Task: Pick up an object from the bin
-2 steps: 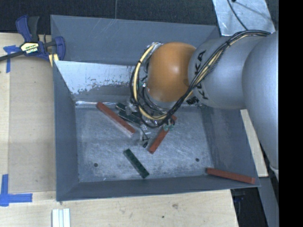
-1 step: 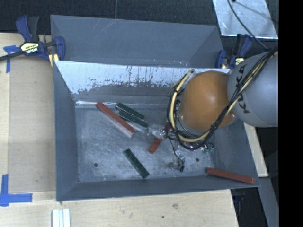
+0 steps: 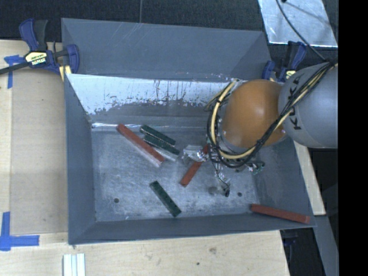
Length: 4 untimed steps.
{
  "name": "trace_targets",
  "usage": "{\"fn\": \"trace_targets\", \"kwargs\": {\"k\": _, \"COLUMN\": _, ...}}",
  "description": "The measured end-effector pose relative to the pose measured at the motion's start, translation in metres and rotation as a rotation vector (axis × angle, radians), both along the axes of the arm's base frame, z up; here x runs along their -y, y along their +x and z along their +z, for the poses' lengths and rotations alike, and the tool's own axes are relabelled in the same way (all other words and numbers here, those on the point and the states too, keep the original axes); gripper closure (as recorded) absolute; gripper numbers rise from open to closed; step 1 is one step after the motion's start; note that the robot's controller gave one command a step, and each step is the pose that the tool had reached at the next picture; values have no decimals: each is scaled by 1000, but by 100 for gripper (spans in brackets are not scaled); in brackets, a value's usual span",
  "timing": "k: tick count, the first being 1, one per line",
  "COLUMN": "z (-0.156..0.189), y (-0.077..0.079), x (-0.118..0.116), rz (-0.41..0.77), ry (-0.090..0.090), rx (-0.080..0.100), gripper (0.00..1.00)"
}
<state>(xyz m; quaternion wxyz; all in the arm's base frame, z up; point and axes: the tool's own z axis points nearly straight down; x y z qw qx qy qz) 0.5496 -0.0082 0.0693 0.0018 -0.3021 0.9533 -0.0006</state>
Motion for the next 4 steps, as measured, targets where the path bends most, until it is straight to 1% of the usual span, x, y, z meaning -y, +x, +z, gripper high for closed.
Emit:
{"fn": "trace_targets", "kwargs": {"k": 1, "z": 0, "y": 1, "x": 0, "rz": -4, "ry": 2, "rx": 1, "gripper": 0}}
{"fn": "trace_targets", "kwargs": {"k": 2, "z": 1, "y": 2, "x": 0, "rz": -6, "ry": 2, "rx": 2, "gripper": 100}}
{"fn": "trace_targets", "kwargs": {"k": 3, "z": 73, "y": 4, "x": 0, "rz": -10, "ry": 1, "rx": 6, "gripper": 100}}
{"fn": "trace_targets", "kwargs": {"k": 4, "z": 100, "y": 6, "x": 0, "rz": -14, "ry": 1, "rx": 4, "gripper": 100}}
